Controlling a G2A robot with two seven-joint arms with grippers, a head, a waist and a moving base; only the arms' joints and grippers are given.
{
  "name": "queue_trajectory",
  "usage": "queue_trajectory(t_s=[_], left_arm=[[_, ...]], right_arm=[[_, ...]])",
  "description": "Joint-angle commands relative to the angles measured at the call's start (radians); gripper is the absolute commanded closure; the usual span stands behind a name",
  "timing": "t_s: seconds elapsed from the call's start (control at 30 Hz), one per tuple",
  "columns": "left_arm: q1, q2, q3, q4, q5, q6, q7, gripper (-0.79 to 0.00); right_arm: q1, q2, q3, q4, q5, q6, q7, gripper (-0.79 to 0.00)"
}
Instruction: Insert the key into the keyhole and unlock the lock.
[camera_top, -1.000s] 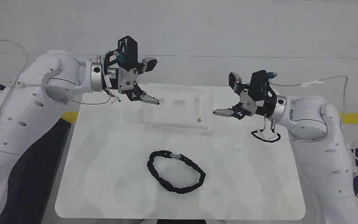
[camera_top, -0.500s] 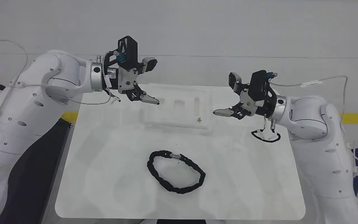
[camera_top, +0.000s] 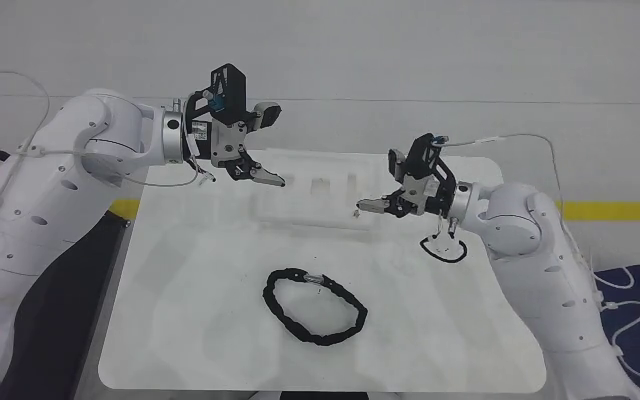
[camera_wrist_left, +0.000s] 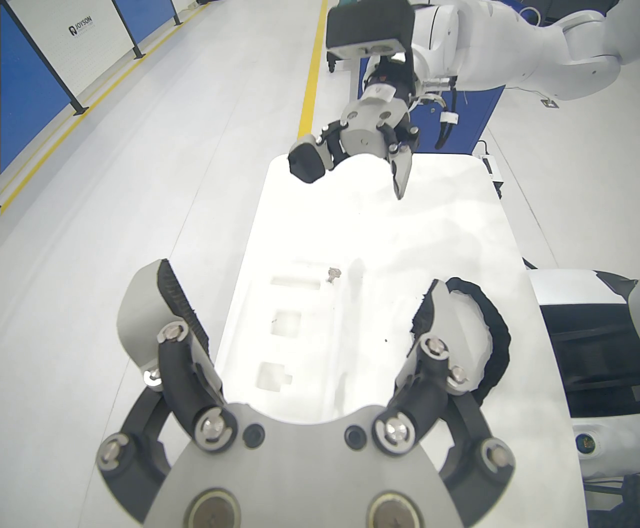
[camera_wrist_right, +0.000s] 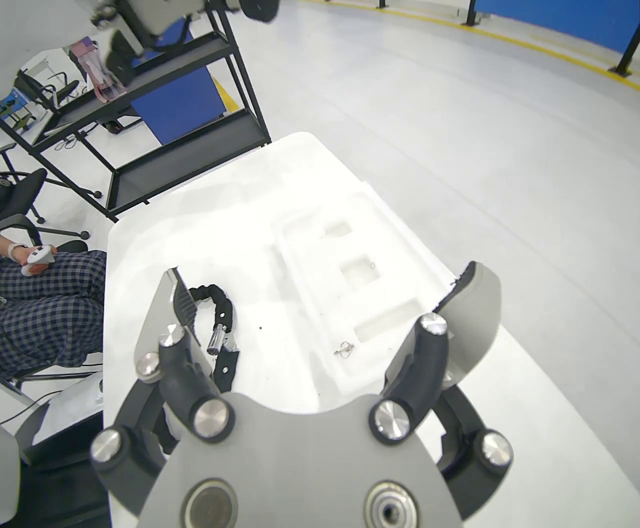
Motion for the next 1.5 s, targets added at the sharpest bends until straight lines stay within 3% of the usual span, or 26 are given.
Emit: queue_trajectory(t_s=[0.0,0.17,0.4,0.63,0.77,1.47], left_arm=[[0.000,0.000,0.000,0.000,0.000,0.000,0.000,-0.785],[0.000,0.000,0.000,0.000,0.000,0.000,0.000,-0.785],[0.000,0.000,0.000,0.000,0.000,0.000,0.000,-0.785],[0.000,0.000,0.000,0.000,0.000,0.000,0.000,-0.785],[0.000,0.000,0.000,0.000,0.000,0.000,0.000,-0.785],[0.000,0.000,0.000,0.000,0.000,0.000,0.000,-0.785]], right_arm=[[0.011,-0.006,-0.034,0.015,-0.002,0.059,0.019,-0.785],[0.026,-0.020,-0.093,0.027,-0.004,0.239,0.060,-0.785],[0.047,-0.045,-0.170,0.001,-0.023,0.583,0.145,-0.785],[0.078,-0.075,-0.259,0.044,-0.027,0.779,0.201,-0.785],[0.095,-0.091,-0.294,0.074,-0.015,0.827,0.206,-0.785],[0.084,-0.094,-0.294,0.067,-0.013,0.858,0.211,-0.785]])
